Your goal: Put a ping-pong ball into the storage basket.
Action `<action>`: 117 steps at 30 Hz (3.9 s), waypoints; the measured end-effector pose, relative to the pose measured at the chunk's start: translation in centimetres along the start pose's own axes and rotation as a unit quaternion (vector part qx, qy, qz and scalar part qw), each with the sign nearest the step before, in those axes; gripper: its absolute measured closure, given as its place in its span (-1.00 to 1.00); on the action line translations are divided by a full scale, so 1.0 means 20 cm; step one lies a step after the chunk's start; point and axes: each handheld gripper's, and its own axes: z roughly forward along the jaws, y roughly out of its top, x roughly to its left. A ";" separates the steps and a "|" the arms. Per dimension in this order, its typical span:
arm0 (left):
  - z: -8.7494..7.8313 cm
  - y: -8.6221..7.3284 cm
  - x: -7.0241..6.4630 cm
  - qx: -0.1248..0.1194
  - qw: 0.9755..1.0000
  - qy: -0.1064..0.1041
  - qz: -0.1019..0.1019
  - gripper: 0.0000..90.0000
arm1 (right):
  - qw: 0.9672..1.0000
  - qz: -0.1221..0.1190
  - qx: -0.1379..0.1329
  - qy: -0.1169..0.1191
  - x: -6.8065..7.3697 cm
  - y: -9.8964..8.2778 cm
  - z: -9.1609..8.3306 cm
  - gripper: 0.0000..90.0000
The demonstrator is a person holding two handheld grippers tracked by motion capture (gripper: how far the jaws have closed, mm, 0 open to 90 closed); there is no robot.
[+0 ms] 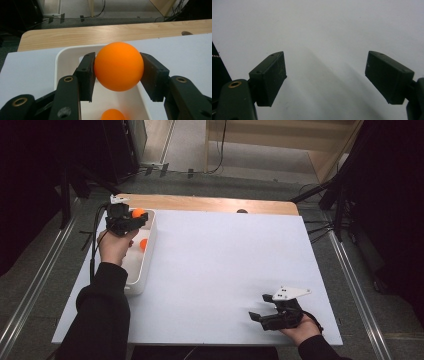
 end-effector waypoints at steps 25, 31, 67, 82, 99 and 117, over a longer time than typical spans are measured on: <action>0.10 -0.03 0.03 0.023 1.000 0.014 -0.014 0.11 | 1.000 0.002 0.000 -0.006 0.00 -0.02 -0.02 -0.65; 0.10 -0.02 0.04 0.023 0.999 0.003 -0.027 -0.18 | 1.000 0.003 0.001 -0.007 0.00 -0.02 -0.02 -0.65; -0.01 0.04 -0.14 0.036 0.992 -0.120 0.013 -0.23 | 1.000 -0.004 0.006 -0.001 0.01 0.00 0.00 -0.65; -0.07 0.03 -0.26 0.051 0.982 -0.177 0.035 -0.29 | 1.000 -0.009 0.003 0.000 0.00 0.01 0.01 -0.65; -0.16 0.00 -0.32 0.057 0.972 -0.223 0.037 -0.35 | 1.000 -0.011 0.004 0.004 0.00 0.02 0.01 -0.65; -0.23 -0.09 -0.38 0.057 0.964 -0.250 0.072 -0.35 | 1.000 -0.009 0.005 0.001 0.00 0.02 0.01 -0.65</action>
